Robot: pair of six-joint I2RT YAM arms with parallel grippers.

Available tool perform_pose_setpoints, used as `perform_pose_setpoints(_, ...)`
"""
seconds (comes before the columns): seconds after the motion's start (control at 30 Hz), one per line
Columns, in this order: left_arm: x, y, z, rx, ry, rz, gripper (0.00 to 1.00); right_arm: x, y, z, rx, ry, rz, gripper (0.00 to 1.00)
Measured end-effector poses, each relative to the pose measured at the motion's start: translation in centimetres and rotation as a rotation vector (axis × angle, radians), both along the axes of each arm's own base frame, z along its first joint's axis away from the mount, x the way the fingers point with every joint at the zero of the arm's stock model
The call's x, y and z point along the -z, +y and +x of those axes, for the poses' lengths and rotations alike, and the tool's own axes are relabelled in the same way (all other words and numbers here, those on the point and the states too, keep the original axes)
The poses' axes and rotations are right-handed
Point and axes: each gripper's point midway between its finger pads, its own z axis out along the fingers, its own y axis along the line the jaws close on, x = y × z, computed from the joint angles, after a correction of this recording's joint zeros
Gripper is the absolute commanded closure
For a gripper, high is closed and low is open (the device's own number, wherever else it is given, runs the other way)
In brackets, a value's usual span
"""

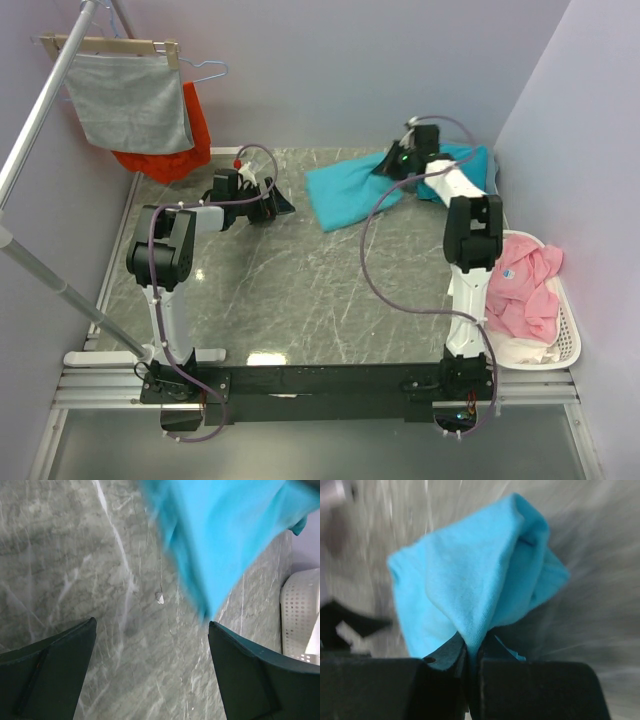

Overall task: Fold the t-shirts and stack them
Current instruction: Neatly place the folded tshirt to the corner

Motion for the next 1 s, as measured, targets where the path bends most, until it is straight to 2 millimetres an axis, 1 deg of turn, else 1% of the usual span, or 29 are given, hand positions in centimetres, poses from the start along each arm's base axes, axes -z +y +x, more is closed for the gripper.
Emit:
perform_pose_setpoints(0.03, 0.0, 0.0, -0.1, 0.001, 0.004, 0.001, 0.00, -0.9, -1.5, 1.0, 0.032, -0.023, -0.005, 1.00)
perform_pose_setpoints(0.1, 0.0, -0.1, -0.3, 0.002, 0.014, 0.002, 0.01, -3.1, -5.4, 3.2, 0.113, -0.082, -0.019, 1.00)
perform_pose_setpoints(0.23, -0.4, -0.2, -0.2, 0.003, 0.027, 0.002, 0.01, -7.3, -12.8, 6.1, 0.266, -0.187, -0.068, 1.00)
perform_pose_setpoints(0.33, -1.1, -0.4, 0.3, 0.005, 0.014, -0.008, 0.01, -8.8, -17.7, 6.7, 0.376, -0.226, -0.122, 1.00)
perform_pose_setpoints(0.37, -1.3, -0.4, 0.4, 0.005, 0.009, -0.011, 0.01, -8.9, -18.8, 6.7, 0.403, -0.229, -0.138, 1.00)
perform_pose_setpoints(0.47, -1.8, -0.6, 0.7, 0.002, 0.009, -0.023, 0.00, -8.7, -22.1, 6.1, 0.495, -0.222, -0.202, 1.00)
perform_pose_setpoints(0.6, -2.4, -1.0, 1.1, 0.008, -0.004, -0.030, 0.01, -7.7, -24.9, 5.1, 0.581, -0.198, -0.254, 1.00)
perform_pose_setpoints(0.73, -2.3, -1.7, 1.4, 0.022, -0.004, -0.035, 0.01, -5.9, -27.7, 3.4, 0.664, -0.159, -0.271, 1.00)
perform_pose_setpoints(0.8, -2.1, -2.0, 1.3, 0.028, 0.002, -0.035, 0.01, -4.9, -29.6, 2.3, 0.717, -0.131, -0.275, 1.00)
perform_pose_setpoints(0.93, -1.7, -2.5, 0.8, 0.041, 0.018, -0.037, 0.01, -3.7, -33.3, 1.0, 0.821, -0.111, -0.283, 1.00)
perform_pose_setpoints(0.97, -1.6, -2.6, 0.8, 0.044, 0.020, -0.037, 0.00, -3.4, -34.0, 0.6, 0.839, -0.108, -0.284, 0.98)
perform_pose_setpoints(1.0, -1.5, -2.7, 0.7, 0.046, 0.024, -0.037, 0.01, -3.2, -34.5, 0.3, 0.853, -0.106, -0.285, 0.83)
